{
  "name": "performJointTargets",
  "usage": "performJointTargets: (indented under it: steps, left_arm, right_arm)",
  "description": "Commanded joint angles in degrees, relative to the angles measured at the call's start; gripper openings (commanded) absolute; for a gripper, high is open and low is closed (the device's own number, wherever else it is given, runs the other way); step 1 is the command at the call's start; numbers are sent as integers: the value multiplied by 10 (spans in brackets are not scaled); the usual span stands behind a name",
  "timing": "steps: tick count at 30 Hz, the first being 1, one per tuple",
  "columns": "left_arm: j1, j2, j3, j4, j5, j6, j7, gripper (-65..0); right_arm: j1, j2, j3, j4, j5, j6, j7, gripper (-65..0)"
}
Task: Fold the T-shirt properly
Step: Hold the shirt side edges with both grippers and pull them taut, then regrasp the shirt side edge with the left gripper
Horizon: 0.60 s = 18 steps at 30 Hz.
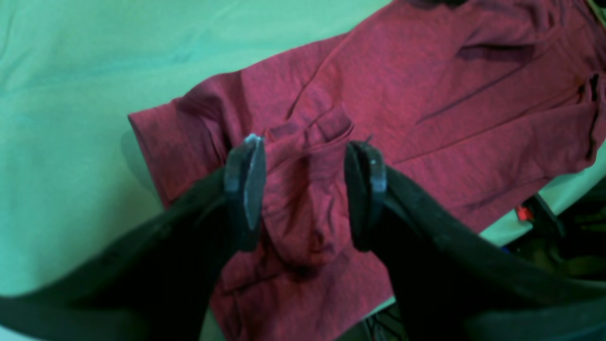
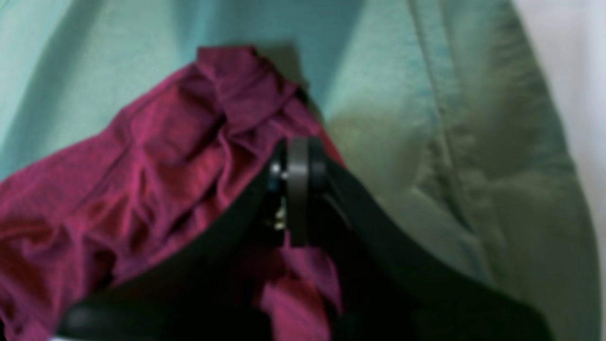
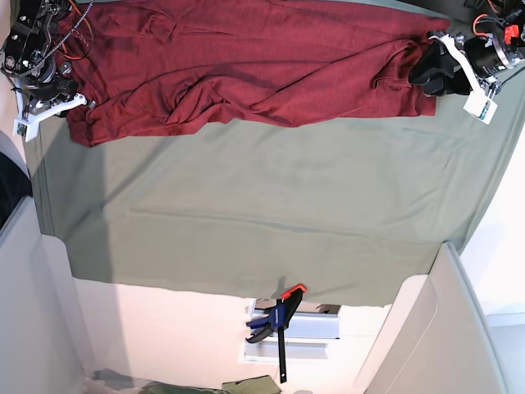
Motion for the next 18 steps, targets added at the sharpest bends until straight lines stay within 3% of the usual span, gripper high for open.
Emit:
performJointTargets:
  steps: [1,12,18]
  left_arm:
    - [-3,-11,-4,9,-16,-5,-5,-341]
    - [-2,-11,-5,9,-39,-5,14,-341]
    - [-1,-7,-40,9,-29,-5,7,-341]
  right_arm:
    - [0,6,0,16,5,-6,5,-650]
    - [-97,8,0,85,7,-6,6,-650]
    - [-141,8,0,116,7,-6,7,-650]
